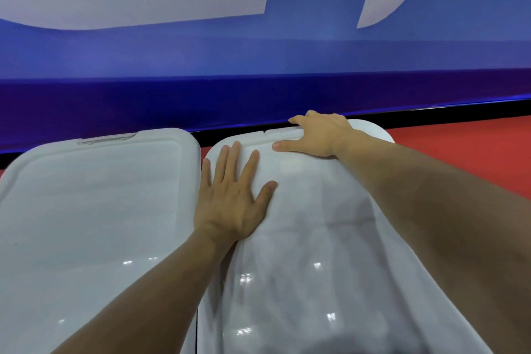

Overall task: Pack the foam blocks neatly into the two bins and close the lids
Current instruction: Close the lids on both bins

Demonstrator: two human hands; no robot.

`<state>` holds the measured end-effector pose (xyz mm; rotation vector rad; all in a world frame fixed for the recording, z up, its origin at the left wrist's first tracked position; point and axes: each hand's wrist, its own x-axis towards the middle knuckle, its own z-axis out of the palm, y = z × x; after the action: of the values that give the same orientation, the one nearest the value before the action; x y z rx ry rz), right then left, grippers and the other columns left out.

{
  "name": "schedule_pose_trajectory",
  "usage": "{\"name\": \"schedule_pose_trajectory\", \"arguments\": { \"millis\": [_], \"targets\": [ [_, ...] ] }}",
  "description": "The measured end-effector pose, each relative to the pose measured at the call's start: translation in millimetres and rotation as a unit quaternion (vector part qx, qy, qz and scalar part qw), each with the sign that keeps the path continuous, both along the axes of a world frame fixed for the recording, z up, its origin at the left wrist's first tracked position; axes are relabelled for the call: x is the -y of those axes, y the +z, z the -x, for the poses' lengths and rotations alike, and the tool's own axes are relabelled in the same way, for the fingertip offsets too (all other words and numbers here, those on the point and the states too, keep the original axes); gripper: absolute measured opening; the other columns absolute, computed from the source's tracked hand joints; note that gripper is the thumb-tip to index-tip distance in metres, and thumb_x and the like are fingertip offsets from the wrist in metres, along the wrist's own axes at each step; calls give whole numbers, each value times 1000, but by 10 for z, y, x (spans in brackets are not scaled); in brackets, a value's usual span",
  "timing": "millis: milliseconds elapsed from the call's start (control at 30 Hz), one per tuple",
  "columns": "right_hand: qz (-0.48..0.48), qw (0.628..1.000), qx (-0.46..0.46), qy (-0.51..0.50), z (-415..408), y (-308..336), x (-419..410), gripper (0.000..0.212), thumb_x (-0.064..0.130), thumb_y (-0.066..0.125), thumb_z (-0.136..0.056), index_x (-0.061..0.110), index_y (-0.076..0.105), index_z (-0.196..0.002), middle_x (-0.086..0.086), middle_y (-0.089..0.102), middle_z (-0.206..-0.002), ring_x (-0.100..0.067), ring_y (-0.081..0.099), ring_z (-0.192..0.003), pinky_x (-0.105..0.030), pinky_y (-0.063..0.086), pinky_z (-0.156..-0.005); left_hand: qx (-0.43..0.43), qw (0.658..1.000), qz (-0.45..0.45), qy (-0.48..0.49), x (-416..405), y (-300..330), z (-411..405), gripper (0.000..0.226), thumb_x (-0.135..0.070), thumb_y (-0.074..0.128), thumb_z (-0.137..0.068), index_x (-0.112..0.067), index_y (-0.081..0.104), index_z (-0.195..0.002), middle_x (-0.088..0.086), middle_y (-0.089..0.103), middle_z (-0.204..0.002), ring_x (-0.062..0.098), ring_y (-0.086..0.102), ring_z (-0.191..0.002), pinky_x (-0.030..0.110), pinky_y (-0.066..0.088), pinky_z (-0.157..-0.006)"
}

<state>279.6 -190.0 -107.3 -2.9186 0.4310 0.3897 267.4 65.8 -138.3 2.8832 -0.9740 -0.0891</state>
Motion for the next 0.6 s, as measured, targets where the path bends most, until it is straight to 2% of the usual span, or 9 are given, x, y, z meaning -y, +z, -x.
{"name": "schedule_pose_trajectory", "arguments": {
  "millis": [100,200,267,333,467,533,600],
  "targets": [
    [3,996,92,1,87,-89,-35,101,99,35,-68,35,43,-146,3,48,-128,-20,51,-101,-40,41,-102,1,1000,8,0,0,-6,-4,80,-78,2,-94,-37,1,-163,-2,-17,-170,18,-17,-156,50,-6,-127],
    [-12,978,209,1,223,-181,-106,75,89,47,-75,34,57,-125,10,54,-113,-16,51,-99,-33,38,-102,5,1000,-2,7,-2,-19,0,79,-78,4,-94,-38,1,-162,0,-17,-170,19,-18,-156,49,-7,-127],
    [-18,972,233,-1,267,-230,-152,64,84,49,-79,34,58,-118,12,59,-109,-15,53,-102,-32,36,-102,5,1000,-4,9,2,-24,-7,79,-78,5,-95,-38,1,-162,1,-17,-170,20,-18,-156,49,-7,-126],
    [-6,972,233,-5,253,-260,-175,64,85,44,-80,35,56,-117,12,59,-107,-15,54,-101,-33,34,-104,0,1000,-4,7,9,-25,-25,79,-77,5,-95,-38,1,-162,1,-17,-170,21,-19,-156,49,-7,-126],
    [-24,973,226,-28,225,-302,-229,62,81,45,-82,33,55,-119,9,58,-112,-17,55,-109,-41,22,-119,-2,1000,-6,6,-1,-13,-24,79,-78,4,-94,-38,1,-162,1,-18,-170,20,-19,-156,49,-8,-126],
    [-23,963,266,-45,276,-339,-268,57,77,50,-84,30,57,-116,9,58,-108,-15,54,-105,-38,29,-115,-7,1000,-7,7,7,-6,-13,79,-78,4,-94,-38,0,-162,1,-18,-170,20,-20,-155,49,-9,-126],
    [-6,955,293,-53,306,-347,-300,53,73,54,-86,27,58,-110,8,57,-102,-15,53,-97,-35,38,-104,-10,1000,-8,9,14,1,-11,79,-78,4,-94,-38,0,-162,1,-19,-170,20,-21,-155,49,-10,-126]
  ]
}}
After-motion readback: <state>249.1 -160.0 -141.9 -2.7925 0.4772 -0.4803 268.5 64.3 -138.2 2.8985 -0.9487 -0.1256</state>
